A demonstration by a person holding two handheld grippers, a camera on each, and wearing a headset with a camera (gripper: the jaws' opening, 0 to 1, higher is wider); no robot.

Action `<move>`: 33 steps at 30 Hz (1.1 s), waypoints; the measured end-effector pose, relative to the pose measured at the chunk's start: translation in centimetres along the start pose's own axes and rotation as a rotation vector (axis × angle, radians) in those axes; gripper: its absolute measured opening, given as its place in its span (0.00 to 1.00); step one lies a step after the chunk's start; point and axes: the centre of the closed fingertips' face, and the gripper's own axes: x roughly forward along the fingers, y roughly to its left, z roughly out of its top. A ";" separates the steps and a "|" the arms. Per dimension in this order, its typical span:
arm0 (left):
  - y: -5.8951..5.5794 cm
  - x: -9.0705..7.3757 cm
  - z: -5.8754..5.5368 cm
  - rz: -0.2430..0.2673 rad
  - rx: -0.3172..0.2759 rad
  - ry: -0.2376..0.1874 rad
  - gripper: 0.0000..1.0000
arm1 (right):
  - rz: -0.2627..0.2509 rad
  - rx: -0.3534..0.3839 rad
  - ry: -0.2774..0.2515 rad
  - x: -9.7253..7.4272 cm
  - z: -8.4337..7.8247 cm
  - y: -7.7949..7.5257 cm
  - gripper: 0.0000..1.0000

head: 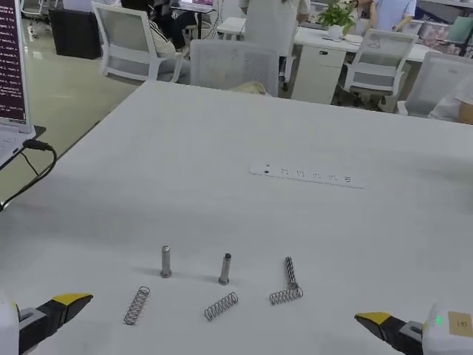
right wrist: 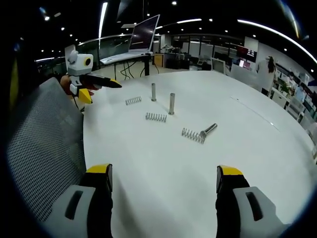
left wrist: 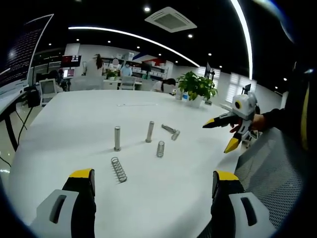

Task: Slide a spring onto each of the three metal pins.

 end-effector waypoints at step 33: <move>-0.3 0.5 0.5 -0.034 0.028 0.020 0.96 | -0.021 0.007 0.006 -0.4 -0.2 -0.4 0.81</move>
